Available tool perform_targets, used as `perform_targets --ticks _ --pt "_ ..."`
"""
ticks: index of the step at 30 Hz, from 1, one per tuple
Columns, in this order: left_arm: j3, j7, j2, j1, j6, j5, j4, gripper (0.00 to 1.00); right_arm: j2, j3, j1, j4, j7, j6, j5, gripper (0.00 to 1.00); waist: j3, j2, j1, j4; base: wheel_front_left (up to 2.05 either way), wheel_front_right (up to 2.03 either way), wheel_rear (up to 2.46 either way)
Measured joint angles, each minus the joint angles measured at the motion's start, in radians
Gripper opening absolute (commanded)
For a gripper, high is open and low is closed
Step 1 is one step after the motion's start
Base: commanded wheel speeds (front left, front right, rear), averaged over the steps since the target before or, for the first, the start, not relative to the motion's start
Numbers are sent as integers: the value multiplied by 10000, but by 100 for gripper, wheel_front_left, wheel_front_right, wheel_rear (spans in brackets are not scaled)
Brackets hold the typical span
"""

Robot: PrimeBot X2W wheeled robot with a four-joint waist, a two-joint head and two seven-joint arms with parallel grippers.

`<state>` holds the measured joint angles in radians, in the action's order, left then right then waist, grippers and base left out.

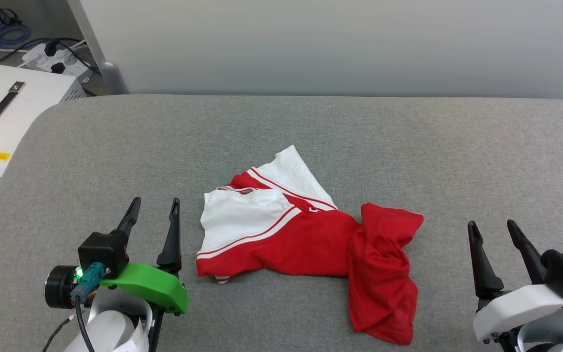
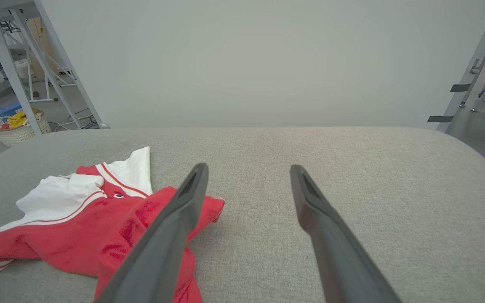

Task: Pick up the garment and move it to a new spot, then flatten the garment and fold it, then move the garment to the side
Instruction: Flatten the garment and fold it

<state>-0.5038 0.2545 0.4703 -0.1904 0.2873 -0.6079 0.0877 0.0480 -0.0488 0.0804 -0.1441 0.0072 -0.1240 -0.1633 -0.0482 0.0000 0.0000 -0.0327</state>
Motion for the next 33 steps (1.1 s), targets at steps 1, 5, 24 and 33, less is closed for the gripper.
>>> perform_targets --ticks 1,5,24,33 --pt "4 0 -2 -2 0 0 -19 100 0 -59 -7 109 163 0 2 100 -30 0 0 -8 0 0 0" --pt "59 0 -19 -47 0 6 -107 100 4 -217 -412 978 1078 0 -190 100 -250 0 0 -73 0 0 0" --pt "639 15 -1277 -1012 -742 683 -282 100 2086 3693 -5638 4345 5720 -2 -1737 100 -1602 0 1 -1722 0 0 0" --pt "1152 15 -2013 -1236 -1383 1187 -115 100 2541 5706 -7535 6441 6309 0 -2961 100 -2375 0 1 -2324 0 0 0"
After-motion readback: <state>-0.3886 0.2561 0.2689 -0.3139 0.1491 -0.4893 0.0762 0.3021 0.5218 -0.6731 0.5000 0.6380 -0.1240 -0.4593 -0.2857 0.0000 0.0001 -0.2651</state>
